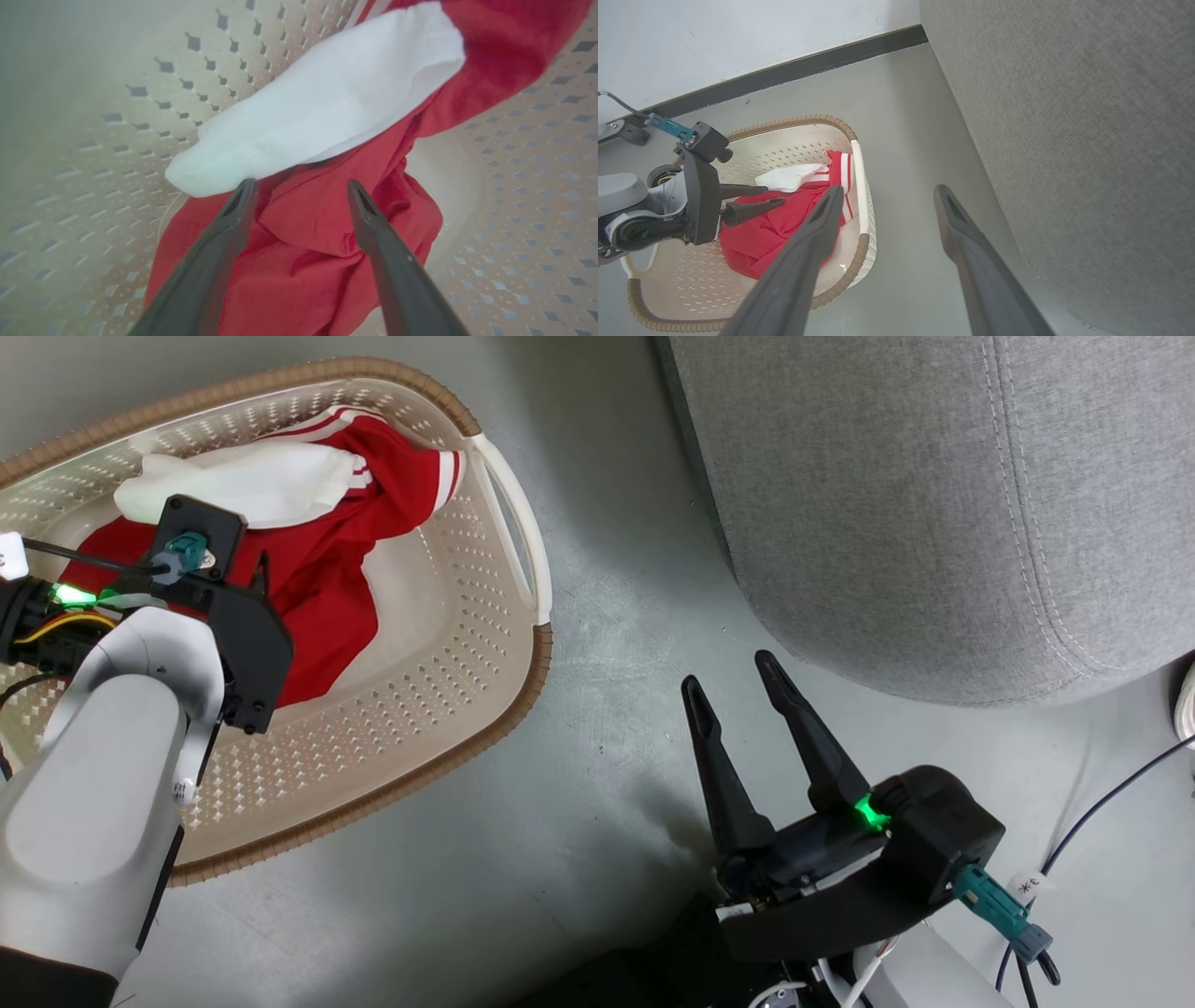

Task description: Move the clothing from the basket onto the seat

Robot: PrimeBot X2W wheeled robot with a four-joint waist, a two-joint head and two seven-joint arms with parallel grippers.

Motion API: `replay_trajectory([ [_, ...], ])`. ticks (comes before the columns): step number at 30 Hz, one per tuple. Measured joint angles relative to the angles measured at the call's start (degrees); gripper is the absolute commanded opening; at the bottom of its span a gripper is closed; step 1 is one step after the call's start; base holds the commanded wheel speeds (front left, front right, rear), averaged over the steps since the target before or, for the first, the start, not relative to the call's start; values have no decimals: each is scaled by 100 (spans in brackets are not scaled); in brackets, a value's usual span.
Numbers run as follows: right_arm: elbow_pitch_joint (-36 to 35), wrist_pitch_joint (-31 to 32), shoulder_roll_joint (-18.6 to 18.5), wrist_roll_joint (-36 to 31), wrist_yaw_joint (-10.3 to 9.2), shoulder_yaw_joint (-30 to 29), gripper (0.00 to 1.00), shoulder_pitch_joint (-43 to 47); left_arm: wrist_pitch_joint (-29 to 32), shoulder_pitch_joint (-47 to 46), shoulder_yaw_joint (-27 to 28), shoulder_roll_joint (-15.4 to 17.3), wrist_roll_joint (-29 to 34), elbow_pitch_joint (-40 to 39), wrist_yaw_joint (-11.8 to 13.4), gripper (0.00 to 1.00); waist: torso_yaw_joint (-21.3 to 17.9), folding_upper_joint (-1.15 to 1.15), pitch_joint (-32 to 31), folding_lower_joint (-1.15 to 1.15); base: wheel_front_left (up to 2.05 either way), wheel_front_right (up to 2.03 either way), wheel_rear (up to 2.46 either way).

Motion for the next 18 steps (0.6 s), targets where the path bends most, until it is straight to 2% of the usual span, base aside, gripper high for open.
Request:
replay_trajectory([
  [18,-33,0,1,-153,-1,-83,100,-1,38,15,-41,-222,-152,387,-154,100,147,0,86,0,0,0,0],
])
